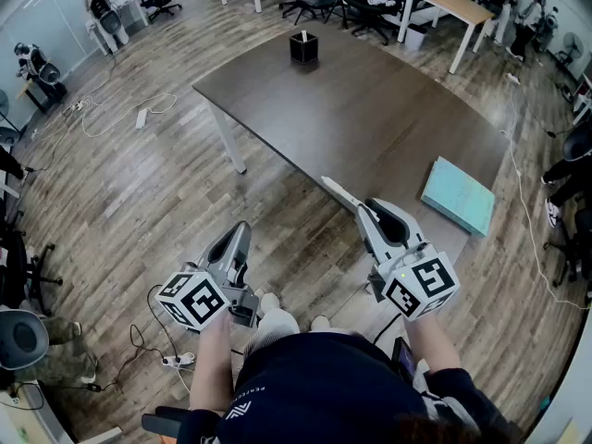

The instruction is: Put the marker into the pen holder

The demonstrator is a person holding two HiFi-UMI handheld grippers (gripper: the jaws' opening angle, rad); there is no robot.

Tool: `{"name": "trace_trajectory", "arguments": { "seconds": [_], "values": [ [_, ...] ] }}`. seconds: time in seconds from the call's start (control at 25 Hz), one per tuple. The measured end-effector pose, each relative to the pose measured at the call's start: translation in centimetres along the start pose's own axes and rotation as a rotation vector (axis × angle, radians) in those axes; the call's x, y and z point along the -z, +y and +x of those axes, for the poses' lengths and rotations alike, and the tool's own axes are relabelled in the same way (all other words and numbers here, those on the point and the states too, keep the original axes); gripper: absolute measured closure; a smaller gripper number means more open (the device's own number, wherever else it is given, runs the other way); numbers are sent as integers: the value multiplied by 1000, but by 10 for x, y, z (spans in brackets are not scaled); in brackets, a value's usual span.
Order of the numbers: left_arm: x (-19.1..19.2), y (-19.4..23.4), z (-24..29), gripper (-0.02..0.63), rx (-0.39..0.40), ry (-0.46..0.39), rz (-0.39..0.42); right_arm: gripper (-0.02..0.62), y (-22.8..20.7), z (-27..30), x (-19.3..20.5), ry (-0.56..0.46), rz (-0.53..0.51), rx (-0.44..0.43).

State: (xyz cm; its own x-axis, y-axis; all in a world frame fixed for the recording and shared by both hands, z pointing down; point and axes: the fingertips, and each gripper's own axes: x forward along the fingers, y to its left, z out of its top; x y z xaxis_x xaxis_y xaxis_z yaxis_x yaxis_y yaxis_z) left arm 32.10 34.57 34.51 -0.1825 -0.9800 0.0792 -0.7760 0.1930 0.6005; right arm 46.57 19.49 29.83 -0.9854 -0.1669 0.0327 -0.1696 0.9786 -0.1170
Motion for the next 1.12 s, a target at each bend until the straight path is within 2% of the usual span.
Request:
{"name": "trace_trajectory", "arguments": {
  "seconds": [0.2,0.28,0.52,0.6,0.76,0.96,1.12],
  "values": [
    [-16,8,-1,601,-63,-47,203,540,6,17,7,5,-5,-15],
    [-25,12,-1,601,-80,-57,258,540,9,24,9,13,-7,-20],
    [-39,39,-2,601,-151,-20,394,540,18,52,17,33,17,-25],
    [-43,49,-3,601,-158,-16,406,540,22,62,20,43,15,-28],
    [-56,74,-3,601,-143,-9,369,539,32,92,21,63,7,-38],
    [-75,110,-5,601,-168,9,420,540,49,136,24,85,-9,-61],
    [-96,142,-7,601,-179,-4,396,538,63,174,25,88,-19,-82]
  ]
}}
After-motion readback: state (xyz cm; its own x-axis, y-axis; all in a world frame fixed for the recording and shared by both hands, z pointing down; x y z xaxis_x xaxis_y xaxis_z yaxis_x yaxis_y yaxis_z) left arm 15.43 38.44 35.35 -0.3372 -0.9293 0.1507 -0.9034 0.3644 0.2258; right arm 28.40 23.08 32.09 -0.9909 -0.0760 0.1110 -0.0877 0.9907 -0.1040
